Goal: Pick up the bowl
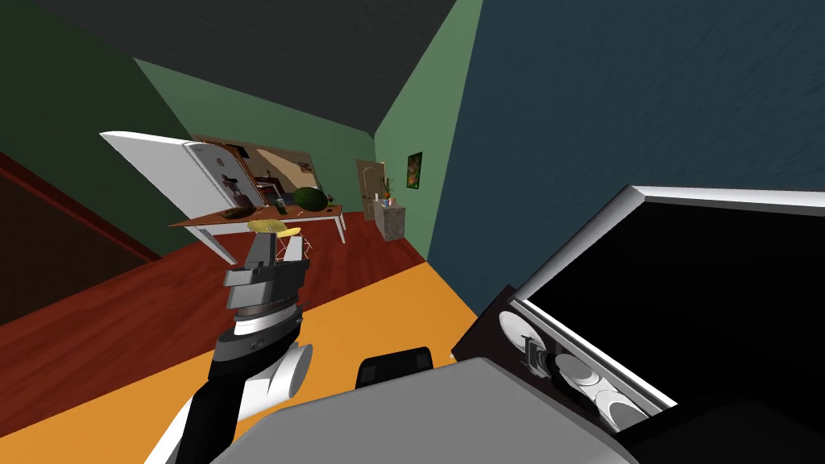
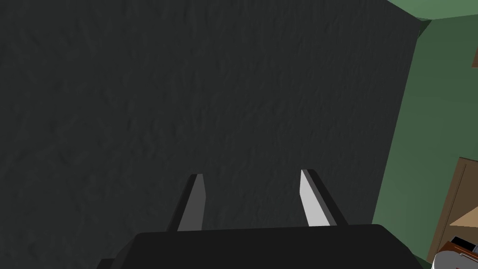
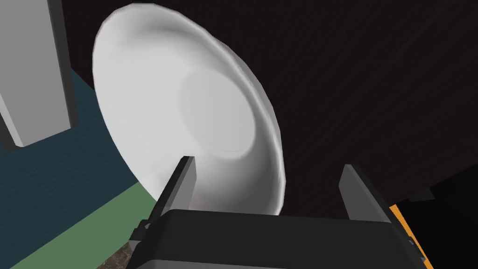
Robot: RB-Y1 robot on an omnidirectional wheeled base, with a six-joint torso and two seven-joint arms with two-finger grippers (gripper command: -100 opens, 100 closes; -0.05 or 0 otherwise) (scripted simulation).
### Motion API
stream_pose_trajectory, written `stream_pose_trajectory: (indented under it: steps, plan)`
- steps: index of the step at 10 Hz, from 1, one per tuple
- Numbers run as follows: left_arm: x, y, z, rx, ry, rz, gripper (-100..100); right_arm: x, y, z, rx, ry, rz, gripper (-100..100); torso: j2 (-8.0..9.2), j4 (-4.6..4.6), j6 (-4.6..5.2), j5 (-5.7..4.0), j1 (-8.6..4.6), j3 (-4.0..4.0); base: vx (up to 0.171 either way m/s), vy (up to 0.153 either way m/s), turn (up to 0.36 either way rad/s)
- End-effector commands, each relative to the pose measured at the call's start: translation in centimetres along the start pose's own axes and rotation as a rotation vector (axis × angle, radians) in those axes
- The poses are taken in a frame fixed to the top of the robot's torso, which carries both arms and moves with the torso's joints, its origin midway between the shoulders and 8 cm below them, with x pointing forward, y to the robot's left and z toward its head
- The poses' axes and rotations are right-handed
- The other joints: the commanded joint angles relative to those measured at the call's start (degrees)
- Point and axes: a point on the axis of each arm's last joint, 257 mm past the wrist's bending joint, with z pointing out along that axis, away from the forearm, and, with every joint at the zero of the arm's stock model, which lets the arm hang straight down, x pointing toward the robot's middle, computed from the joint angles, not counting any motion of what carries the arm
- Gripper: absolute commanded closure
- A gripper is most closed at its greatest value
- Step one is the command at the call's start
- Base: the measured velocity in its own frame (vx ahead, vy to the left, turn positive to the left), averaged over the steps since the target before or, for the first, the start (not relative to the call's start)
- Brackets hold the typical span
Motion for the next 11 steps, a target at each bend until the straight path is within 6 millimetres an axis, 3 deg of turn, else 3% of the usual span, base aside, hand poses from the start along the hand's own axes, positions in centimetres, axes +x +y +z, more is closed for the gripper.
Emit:
stream_pose_trajectory:
  steps: [1,3,4,8,9,10,11]
  plan:
    - [0.0,0.0,0.0,0.000,0.000,0.000,0,-1.2,-1.8,0.1,0.014,-0.007,-0.042,-100,0.00,0.00,0.00,0.00,0.00,0.00,-0.012,0.007,-0.018]
    - [0.0,0.0,0.0,0.000,0.000,0.000,0,-1.1,-1.5,0.1,0.010,-0.008,-0.034,-100,-0.13,-0.03,-0.02,-0.03,-0.15,-0.07,0.001,0.001,0.016]
    - [0.0,0.0,0.0,0.000,0.000,0.000,0,-1.2,-1.6,0.1,0.011,-0.008,-0.028,100,-0.14,-0.03,-0.01,-0.04,-0.16,-0.08,0.000,0.000,0.000]
    - [0.0,0.0,0.0,0.000,0.000,0.000,0,-1.2,-1.6,0.1,0.011,-0.008,-0.026,100,-0.16,-0.04,-0.05,-0.02,-0.16,-0.09,0.001,-0.001,0.002]
    - [0.0,0.0,0.0,0.000,0.000,0.000,0,-1.2,-1.6,0.1,0.010,-0.008,-0.025,0,-0.16,-0.03,-0.05,0.00,-0.14,-0.09,0.000,0.000,0.000]
    - [0.0,0.0,0.0,0.000,0.000,0.000,0,-1.6,0.1,-0.1,0.024,-0.023,0.004,100,-0.16,-0.03,-0.05,0.01,-0.13,-0.09,0.019,-0.027,0.193]
    - [0.0,0.0,0.0,0.000,0.000,0.000,0,-0.7,1.4,-0.5,0.007,-0.013,0.001,100,-0.21,-0.01,-0.16,-0.04,-0.17,-0.10,0.038,-0.041,0.129]
